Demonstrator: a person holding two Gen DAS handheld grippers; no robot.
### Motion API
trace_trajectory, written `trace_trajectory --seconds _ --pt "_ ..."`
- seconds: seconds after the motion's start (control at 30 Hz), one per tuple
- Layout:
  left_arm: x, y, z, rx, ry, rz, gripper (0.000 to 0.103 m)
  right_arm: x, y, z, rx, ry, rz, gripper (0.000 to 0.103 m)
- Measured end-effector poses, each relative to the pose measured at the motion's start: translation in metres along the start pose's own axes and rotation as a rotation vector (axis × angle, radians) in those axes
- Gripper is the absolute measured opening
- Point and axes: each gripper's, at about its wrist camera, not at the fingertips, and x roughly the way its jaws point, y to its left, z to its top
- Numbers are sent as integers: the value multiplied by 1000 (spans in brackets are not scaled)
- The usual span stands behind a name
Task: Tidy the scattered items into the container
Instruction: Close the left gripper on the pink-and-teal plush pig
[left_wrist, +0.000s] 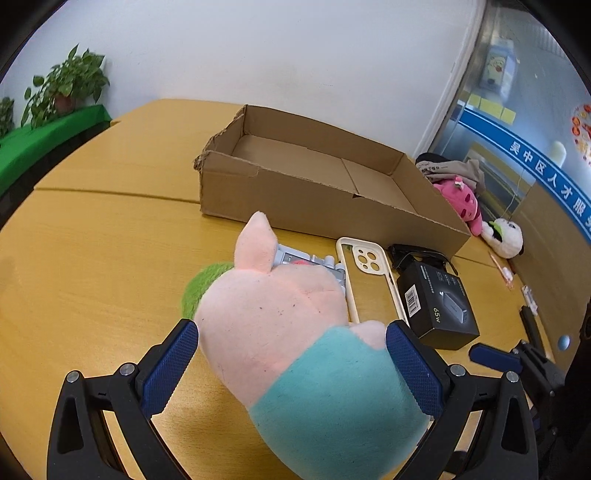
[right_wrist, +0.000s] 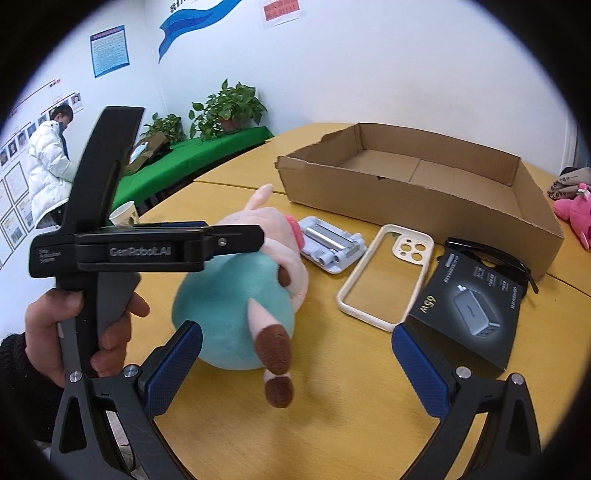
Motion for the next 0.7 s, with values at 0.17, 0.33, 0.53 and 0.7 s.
trace_trajectory --seconds 0.17,0.33,0.53,0.7 --pt "-1 8 -2 -38 -2 -15 103 8 5 1 -3 28 27 102" --pt "4 12 -4 -70 10 -49 103 12 9 4 -9 38 46 102" --pt "8 14 -5 -87 21 -84 103 20 15 9 -21 59 74 102" --pt "14 21 -5 -135 49 -144 102 36 17 9 -11 90 104 102"
